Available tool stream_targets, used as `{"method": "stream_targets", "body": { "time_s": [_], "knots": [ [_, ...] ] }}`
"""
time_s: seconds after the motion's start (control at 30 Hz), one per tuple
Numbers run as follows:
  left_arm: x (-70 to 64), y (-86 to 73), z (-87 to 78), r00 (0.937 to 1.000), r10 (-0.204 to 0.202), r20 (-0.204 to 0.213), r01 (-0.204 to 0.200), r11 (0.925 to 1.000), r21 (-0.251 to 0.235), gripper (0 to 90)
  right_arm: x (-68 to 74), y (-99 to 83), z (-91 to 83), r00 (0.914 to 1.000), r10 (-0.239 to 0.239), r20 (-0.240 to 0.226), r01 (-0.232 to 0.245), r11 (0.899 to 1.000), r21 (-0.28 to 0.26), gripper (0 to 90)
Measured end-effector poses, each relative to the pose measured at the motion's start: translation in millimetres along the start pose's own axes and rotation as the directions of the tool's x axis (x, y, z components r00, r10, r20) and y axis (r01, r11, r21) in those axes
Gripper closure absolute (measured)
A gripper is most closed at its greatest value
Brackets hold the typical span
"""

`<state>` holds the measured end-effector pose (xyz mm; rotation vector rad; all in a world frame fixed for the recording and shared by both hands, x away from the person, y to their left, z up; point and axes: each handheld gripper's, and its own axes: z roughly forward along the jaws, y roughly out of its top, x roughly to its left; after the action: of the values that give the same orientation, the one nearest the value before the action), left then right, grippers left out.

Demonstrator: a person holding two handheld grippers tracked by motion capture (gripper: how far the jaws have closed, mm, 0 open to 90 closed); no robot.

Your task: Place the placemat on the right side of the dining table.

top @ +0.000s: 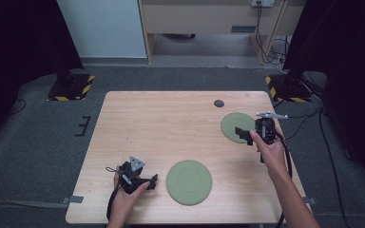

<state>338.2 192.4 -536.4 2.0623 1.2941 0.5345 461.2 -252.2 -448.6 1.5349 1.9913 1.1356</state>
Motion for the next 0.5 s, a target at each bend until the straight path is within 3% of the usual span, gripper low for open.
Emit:
{"method": "stream_targets", "body": {
  "time_s": [0.5],
  "knots": [
    [-0.1,-0.6,-0.7,1.0000,0.006,0.004,-0.006,1.0000,0.000,1.8,9.9,-24.1,-3.1,0.9988,-0.040,-0.028,0.041,0.998,0.036,5.4]
  ]
}}
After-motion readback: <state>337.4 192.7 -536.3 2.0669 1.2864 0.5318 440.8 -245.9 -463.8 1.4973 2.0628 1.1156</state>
